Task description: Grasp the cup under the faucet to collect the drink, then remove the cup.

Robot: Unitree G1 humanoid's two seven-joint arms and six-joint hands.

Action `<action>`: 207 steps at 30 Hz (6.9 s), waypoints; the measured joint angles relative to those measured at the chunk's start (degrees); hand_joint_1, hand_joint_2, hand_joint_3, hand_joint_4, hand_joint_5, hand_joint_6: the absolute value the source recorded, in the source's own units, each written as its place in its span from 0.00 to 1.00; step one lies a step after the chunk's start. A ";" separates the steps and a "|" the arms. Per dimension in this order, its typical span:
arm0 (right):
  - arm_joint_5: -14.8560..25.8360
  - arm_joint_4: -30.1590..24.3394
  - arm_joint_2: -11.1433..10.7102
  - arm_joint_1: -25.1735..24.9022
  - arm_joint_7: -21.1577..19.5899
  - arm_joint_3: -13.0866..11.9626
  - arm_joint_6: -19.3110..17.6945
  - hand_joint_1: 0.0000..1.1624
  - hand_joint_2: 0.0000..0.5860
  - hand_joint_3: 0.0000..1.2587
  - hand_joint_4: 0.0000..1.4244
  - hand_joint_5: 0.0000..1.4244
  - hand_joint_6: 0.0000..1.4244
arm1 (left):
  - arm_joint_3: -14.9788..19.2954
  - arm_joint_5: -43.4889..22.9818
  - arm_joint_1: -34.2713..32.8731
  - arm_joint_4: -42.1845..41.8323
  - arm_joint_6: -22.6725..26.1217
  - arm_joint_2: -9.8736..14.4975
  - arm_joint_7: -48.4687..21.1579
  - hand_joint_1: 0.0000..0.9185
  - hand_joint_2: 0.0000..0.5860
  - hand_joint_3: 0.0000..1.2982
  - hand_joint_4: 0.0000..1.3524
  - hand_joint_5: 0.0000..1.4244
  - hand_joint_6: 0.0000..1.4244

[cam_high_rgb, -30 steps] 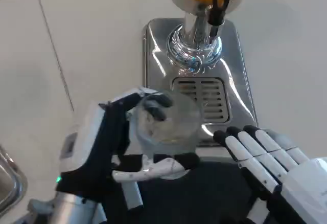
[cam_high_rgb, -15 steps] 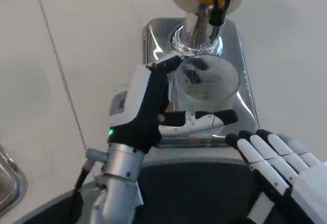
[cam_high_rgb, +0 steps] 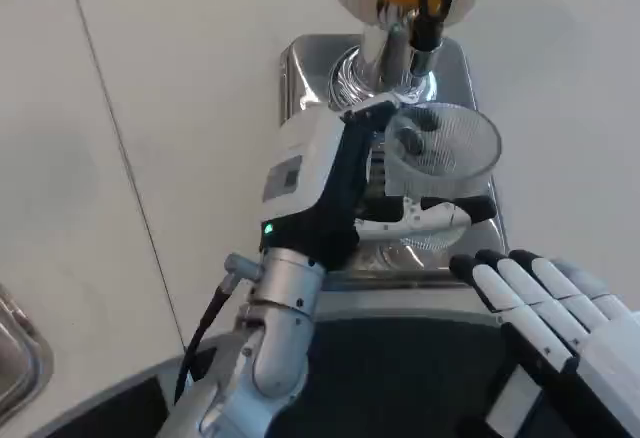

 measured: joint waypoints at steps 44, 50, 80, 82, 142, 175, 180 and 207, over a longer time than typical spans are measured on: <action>-2.18 -0.30 1.36 -2.23 1.00 2.56 2.14 0.21 0.81 0.00 0.00 0.00 0.03 | -4.31 0.63 -8.33 18.26 0.23 3.70 14.99 0.27 0.01 0.15 0.15 0.49 0.64; -3.02 -0.06 1.38 -3.43 1.00 3.52 2.75 0.21 0.81 0.00 0.00 0.00 0.03 | -4.08 -0.51 -7.15 14.55 0.00 5.90 13.06 0.16 0.00 0.09 0.08 0.39 0.48; 10.78 3.20 5.13 -20.32 -1.33 1.75 15.96 0.26 0.78 0.00 0.00 0.00 0.02 | 21.51 0.68 50.64 -48.01 -0.80 33.84 -11.18 0.00 0.00 0.00 0.00 0.01 0.05; 11.98 3.86 4.44 -22.07 -1.33 1.48 16.96 0.26 0.78 0.00 0.00 0.00 0.02 | 21.66 1.36 52.65 -49.35 -0.23 32.43 -11.53 0.00 0.00 0.00 0.00 0.00 0.04; 28.46 26.53 6.70 -60.11 -5.80 16.48 34.44 0.25 0.78 0.00 0.00 0.00 0.03 | 20.70 10.44 59.27 -57.72 -1.26 23.40 -13.39 0.00 0.07 0.00 0.00 0.00 0.03; -1.53 16.02 -9.29 -69.24 11.64 30.42 46.90 0.01 0.73 0.03 0.00 0.01 0.08 | 21.21 8.48 58.01 -55.38 -1.90 23.39 -12.69 0.00 0.09 0.00 0.00 0.01 0.03; -5.29 16.06 -8.74 -70.13 13.79 31.12 46.88 0.02 0.76 0.03 0.00 0.01 0.07 | 20.90 8.54 56.81 -55.29 -1.48 22.65 -12.69 0.00 0.09 0.00 0.00 0.01 0.03; -8.07 17.14 -8.90 -71.54 19.60 28.60 41.78 0.03 0.78 0.03 0.00 0.01 0.06 | 11.71 8.50 35.32 -41.50 6.65 17.46 -11.64 0.08 0.08 0.00 0.00 0.02 0.04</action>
